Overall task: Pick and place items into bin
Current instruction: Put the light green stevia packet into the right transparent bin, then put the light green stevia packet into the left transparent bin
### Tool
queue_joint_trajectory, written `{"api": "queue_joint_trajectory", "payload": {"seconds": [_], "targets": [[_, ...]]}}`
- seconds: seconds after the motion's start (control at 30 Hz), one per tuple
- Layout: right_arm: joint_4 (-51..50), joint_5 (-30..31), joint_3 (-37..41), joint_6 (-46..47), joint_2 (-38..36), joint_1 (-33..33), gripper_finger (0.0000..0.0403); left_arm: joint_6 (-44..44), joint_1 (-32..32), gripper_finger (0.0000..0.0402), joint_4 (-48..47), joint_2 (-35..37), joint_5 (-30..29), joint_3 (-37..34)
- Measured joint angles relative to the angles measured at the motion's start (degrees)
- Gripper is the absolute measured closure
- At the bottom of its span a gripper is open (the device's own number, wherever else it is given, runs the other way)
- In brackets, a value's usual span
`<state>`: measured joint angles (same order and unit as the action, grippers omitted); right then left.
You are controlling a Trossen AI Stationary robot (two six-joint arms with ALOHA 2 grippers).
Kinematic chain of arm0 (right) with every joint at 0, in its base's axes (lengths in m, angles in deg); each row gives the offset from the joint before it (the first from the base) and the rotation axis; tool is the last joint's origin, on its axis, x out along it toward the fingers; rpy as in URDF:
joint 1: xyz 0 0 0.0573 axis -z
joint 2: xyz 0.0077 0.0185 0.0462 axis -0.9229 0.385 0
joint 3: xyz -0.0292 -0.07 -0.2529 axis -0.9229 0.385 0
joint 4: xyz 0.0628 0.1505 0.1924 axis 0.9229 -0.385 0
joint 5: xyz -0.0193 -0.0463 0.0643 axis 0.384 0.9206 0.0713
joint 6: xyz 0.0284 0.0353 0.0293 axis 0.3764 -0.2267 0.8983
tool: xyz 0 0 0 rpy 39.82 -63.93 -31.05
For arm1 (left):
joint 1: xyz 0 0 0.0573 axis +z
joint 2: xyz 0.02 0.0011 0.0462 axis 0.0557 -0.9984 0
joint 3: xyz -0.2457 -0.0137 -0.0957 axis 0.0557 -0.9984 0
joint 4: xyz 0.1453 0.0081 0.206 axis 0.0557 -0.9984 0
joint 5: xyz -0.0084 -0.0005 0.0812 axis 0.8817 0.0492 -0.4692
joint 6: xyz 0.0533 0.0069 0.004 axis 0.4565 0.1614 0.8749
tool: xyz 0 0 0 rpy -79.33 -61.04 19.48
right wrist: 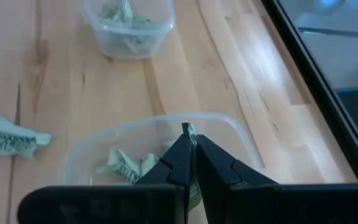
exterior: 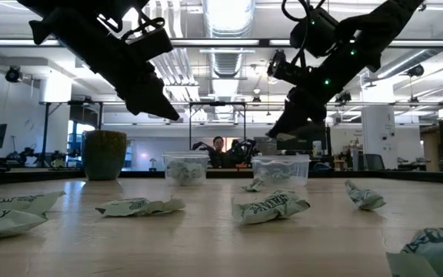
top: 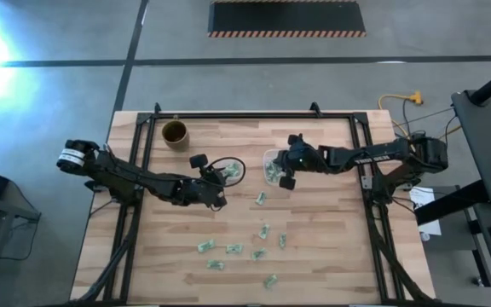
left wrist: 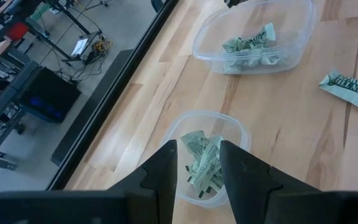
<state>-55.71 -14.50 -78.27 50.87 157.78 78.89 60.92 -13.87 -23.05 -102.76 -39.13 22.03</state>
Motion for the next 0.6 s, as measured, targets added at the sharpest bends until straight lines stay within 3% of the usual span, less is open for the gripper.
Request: {"api": "queue_joint_trajectory", "payload": {"seconds": [0.33,0.6], "targets": [[1.51,0.03,0.32,0.03,0.00,0.28,0.0385,-0.02,0.00,0.0297,0.04,0.00,0.02,0.00],[1.43,0.09,0.66,-0.38,0.00,0.28,0.0306,-0.10,-0.02,0.0297,0.24,0.00,1.88,0.22]]}}
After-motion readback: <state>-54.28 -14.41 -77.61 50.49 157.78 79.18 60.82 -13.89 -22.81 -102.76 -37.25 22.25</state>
